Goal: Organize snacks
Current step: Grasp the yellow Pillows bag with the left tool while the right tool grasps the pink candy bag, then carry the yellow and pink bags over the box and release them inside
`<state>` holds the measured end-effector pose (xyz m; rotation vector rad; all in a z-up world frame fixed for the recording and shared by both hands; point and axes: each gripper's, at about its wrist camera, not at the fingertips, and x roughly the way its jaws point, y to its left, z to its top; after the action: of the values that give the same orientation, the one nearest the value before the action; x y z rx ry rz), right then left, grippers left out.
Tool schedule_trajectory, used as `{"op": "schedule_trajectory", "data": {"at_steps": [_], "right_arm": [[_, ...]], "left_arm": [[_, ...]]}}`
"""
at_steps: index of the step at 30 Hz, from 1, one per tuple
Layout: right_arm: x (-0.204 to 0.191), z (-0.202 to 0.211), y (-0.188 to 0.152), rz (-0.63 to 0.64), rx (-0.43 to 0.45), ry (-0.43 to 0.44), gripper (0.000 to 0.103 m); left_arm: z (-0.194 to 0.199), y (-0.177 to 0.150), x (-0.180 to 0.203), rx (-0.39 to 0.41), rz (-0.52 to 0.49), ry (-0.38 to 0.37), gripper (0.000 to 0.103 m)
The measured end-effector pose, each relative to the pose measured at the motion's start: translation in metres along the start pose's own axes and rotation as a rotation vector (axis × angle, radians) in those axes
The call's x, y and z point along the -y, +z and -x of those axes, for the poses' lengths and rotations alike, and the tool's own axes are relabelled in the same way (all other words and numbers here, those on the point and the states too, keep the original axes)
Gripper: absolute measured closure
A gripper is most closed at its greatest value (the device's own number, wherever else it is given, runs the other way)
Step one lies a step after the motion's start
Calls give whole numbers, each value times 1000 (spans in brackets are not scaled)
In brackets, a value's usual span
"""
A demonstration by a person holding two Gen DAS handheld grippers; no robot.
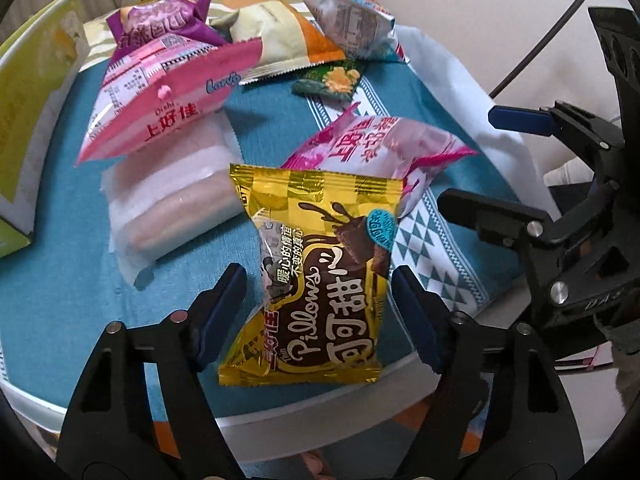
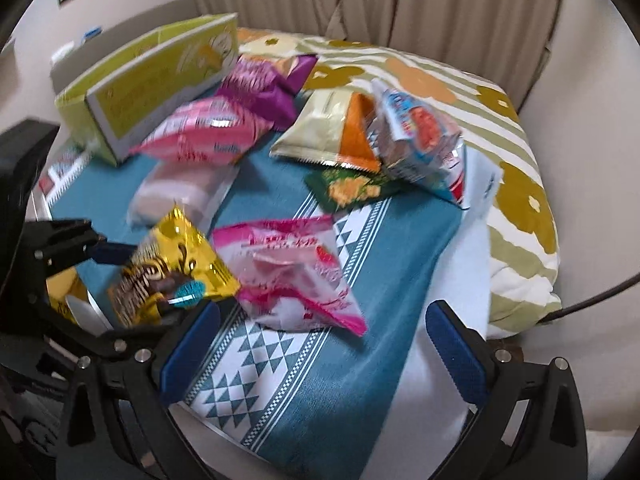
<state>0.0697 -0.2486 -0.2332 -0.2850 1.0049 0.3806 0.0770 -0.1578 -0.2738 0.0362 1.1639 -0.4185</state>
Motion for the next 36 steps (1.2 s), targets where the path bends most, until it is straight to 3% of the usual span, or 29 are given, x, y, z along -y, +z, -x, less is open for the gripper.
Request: {"op": "schedule_trajectory", "data": {"at_steps": [2,4,6,13,26,36], "right_arm": [[-3,-5,-1,30,-9,4,1],[-4,-9,-1,53,-17,2,1],[-6,-13,0,77,-25,3,1],[-13,-28,3,127,-47,26,1],[-23,-56,17,163,-77,66,6],[-26,-66,23,121,-88,91,39]], "left_arm": [[-4,-1,-1,-2,-7,11,35],[-12,-3,0,-16,-7,21,49],[-13,-5,2,-7,-23,45,52],[-10,-4,0,-14,-29,89,59],[8,-6,-16,7,10,97,60],[17,-1,-20,18,30,100,60]]}}
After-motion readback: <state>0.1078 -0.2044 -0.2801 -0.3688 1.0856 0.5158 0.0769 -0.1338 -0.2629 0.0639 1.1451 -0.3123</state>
